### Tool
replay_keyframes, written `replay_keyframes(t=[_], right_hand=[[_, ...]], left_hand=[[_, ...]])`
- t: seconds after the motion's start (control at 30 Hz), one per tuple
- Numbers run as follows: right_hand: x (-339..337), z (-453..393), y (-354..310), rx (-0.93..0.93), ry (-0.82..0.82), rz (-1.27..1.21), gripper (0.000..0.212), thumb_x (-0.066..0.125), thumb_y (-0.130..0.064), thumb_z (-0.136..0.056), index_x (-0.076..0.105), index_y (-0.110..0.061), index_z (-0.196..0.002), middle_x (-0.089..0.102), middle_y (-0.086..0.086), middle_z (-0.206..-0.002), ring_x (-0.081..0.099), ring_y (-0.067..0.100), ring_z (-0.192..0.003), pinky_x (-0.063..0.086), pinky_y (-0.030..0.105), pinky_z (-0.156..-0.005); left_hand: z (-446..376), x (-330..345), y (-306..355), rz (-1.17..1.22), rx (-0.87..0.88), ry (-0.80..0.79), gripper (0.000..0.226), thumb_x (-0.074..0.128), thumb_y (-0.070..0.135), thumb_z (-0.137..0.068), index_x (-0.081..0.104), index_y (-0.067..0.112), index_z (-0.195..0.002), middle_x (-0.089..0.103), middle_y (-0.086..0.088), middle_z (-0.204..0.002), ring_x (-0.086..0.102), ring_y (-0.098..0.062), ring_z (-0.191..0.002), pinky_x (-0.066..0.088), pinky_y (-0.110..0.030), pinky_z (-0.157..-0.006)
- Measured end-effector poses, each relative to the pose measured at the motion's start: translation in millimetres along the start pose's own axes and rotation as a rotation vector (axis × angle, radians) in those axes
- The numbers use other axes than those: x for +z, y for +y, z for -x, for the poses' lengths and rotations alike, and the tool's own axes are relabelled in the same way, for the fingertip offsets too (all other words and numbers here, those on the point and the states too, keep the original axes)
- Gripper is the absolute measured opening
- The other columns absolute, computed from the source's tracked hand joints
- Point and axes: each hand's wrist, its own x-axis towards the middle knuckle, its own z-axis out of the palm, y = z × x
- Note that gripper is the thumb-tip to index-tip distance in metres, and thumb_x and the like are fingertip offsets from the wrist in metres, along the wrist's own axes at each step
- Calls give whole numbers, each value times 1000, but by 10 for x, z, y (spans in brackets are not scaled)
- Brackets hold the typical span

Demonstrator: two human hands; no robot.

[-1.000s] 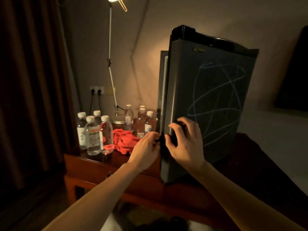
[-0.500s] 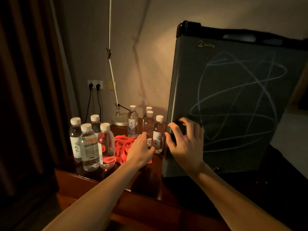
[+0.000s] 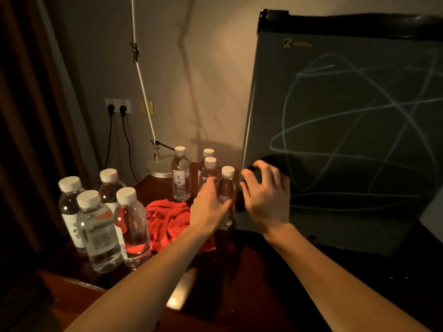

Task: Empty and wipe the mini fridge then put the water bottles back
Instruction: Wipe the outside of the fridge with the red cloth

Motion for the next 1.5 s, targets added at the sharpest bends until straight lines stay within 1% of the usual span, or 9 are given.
replay_keyframes(t=[0.3,0.47,0.63,0.8,0.93,1.03,1.17,1.37,1.5], right_hand=[[78,184,196,-20,-217,59,54,78,-25,-74,59,-17,-124,52,13,-133,42,29,-123,49,45,-88],[-35,306,120,-8,-361,41,57,72,-32,-79,54,-20,-131,46,10,-141,40,28,-132,45,45,-97],[-174,500,-14,-3,-544,-77,53,58,-40,-90,41,-25,-137,39,6,-145,33,24,-137,36,41,-107],[-353,649,-129,-64,-595,-141,50,57,-42,-91,44,-24,-136,47,2,-137,42,20,-128,39,36,-103],[-448,817,-135,-129,-642,-127,51,54,-41,-93,42,-23,-139,48,3,-135,43,22,-127,39,38,-104],[-498,928,-95,-123,-642,-137,54,53,-41,-93,40,-23,-142,50,3,-134,44,22,-126,41,37,-103],[-570,1035,-82,-76,-663,-208,60,57,-43,-90,37,-26,-144,48,0,-136,43,21,-127,42,37,-103],[-709,1173,-186,116,-724,-522,99,77,-61,-66,29,-21,-142,43,-2,-138,36,19,-129,41,39,-106],[-856,1210,-15,329,-570,-739,49,77,-31,-75,40,-27,-107,56,-10,-100,59,14,-99,49,27,-81]], left_hand=[[26,25,-152,-61,54,7,53,77,39,-75,47,27,-117,60,0,-111,61,-23,-103,53,-44,-83],[215,-175,-172,-317,11,-107,37,70,42,-80,47,23,-103,60,1,-106,61,-25,-102,52,-44,-79],[472,-454,-166,-616,16,-272,42,65,44,-81,53,19,-112,56,-4,-120,54,-26,-117,46,-40,-88],[653,-559,-246,-774,15,-433,62,67,55,-75,53,24,-127,48,-1,-136,43,-27,-131,36,-53,-105],[752,-534,-259,-773,111,-489,42,61,29,-88,51,21,-128,52,-6,-134,47,-32,-125,48,-46,-95],[795,-564,-152,-758,181,-461,28,59,30,-87,58,20,-113,63,-7,-121,57,-32,-114,49,-40,-85],[894,-646,77,-514,206,-454,30,61,35,-79,61,19,-104,68,-5,-105,64,-30,-99,51,-38,-76],[1087,-554,660,-217,347,-381,18,66,23,-78,61,10,-90,64,-3,-78,59,-20,-71,47,-33,-64],[1168,-446,912,-82,424,-329,17,68,22,-74,61,12,-86,61,0,-71,55,-15,-65,43,-28,-61]])
